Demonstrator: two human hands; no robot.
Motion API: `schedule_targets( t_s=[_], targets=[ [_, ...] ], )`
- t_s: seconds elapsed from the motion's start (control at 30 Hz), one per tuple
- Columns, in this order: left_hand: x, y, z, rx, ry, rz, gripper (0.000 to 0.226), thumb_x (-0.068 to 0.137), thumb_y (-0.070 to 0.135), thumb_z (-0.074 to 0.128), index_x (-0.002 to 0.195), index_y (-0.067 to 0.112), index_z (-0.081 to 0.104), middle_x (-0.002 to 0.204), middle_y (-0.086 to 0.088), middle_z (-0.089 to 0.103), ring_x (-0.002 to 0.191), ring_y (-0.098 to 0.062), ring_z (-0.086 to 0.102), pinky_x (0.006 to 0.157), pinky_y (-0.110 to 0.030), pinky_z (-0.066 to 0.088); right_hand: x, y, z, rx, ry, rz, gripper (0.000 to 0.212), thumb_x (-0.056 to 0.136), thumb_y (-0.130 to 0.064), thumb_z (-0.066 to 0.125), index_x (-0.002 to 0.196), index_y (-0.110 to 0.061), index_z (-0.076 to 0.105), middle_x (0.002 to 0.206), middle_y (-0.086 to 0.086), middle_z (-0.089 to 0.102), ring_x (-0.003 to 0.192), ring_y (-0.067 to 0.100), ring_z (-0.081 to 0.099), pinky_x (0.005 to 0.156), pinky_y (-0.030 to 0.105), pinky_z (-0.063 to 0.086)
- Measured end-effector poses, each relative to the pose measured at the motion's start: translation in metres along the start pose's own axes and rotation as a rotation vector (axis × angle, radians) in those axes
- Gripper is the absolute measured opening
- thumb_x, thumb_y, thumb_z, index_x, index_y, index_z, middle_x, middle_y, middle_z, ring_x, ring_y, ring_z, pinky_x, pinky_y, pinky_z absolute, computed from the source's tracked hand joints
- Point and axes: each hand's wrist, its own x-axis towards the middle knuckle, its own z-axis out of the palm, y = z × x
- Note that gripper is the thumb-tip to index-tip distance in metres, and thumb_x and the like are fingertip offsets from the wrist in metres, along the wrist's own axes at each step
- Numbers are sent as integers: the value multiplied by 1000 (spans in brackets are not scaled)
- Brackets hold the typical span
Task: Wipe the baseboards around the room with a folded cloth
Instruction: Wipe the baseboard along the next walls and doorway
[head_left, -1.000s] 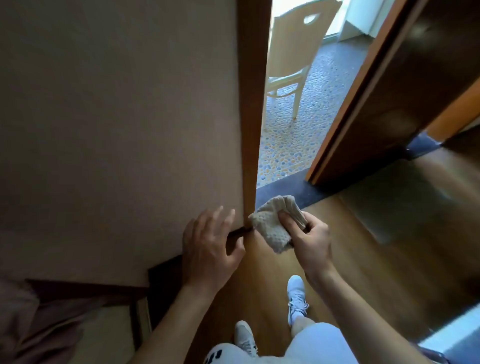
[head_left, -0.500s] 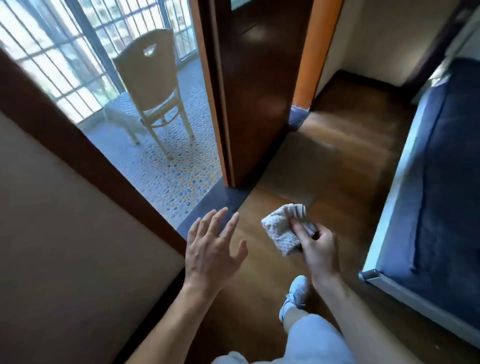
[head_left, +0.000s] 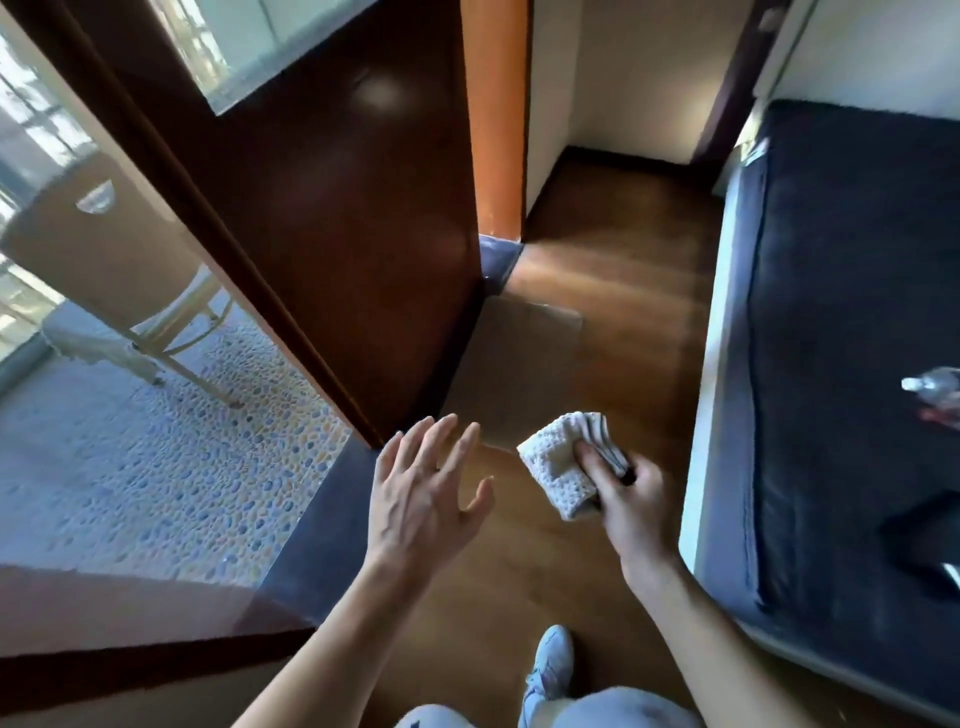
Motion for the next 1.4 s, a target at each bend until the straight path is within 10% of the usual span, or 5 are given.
schedule_targets(
  t_s=[0.53, 0.7, 1.4],
  targets=[
    [227, -12, 83, -5, -19, 109, 57, 91, 51, 54, 140, 23, 59, 144, -7, 56, 136, -30, 49, 112, -51, 35, 208, -35, 47, 113, 72, 83, 20, 86, -20, 73, 96, -1, 72, 89, 9, 75, 79, 13, 70, 66, 31, 57],
    [332, -43, 100, -28, -15, 158, 55, 92, 51, 51, 139, 24, 59, 144, -5, 56, 136, -28, 48, 112, -50, 36, 293, -63, 90, 139, 93, 121, 14, 88, -18, 71, 88, -4, 70, 81, 8, 72, 64, 6, 70, 44, 20, 50],
    [658, -25, 161, -34, -120, 315, 56, 93, 56, 46, 140, 28, 55, 142, -1, 54, 136, -24, 45, 112, -46, 34, 581, -128, 134, 246, 285, 176, 10, 87, -19, 73, 87, -10, 70, 74, -1, 74, 67, 10, 72, 47, 25, 55]
  ],
)
